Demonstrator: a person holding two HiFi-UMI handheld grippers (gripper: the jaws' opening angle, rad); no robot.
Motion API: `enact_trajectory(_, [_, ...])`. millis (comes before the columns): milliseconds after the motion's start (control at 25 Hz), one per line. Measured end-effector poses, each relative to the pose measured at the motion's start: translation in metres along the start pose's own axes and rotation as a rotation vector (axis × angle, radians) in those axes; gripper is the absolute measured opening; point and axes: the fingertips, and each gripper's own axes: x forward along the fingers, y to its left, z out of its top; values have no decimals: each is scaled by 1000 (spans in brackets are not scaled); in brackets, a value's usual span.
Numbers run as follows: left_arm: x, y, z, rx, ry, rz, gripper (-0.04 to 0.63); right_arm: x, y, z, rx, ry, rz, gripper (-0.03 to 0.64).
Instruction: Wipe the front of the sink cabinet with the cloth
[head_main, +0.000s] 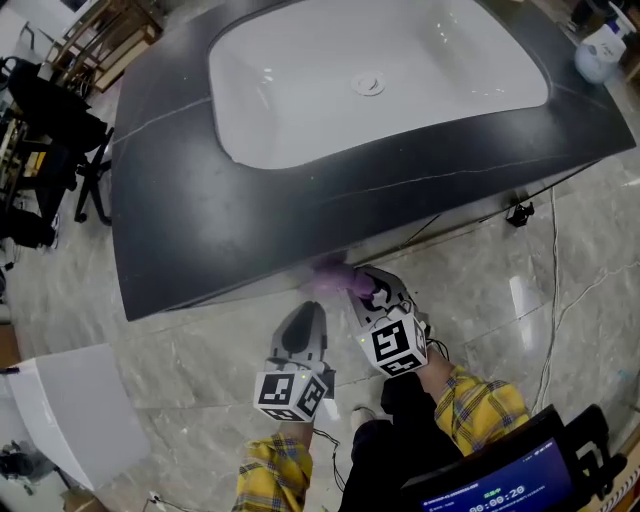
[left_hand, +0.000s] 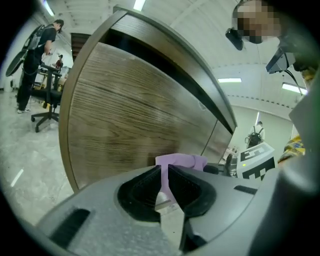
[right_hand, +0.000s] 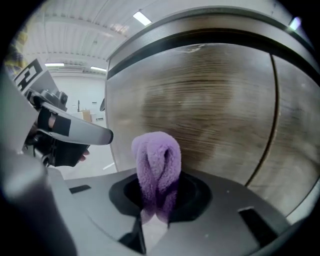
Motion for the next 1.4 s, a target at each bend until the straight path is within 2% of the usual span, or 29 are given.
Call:
enact_trajectory(240, [26, -32, -5, 26, 28, -62, 38, -23, -47, -23, 74, 16, -97, 66])
enact_trajectory(800, [76, -104, -10, 53, 72, -174, 38, -72, -131, -55, 163, 54, -233, 67])
enact_trajectory(1200, [81, -136, -5, 51, 87, -198, 38, -103, -148, -63, 225, 75, -270, 67])
enact_trajectory(1400, [66, -144, 12, 53, 81, -181, 38, -125, -138, -41, 268, 44, -253, 67])
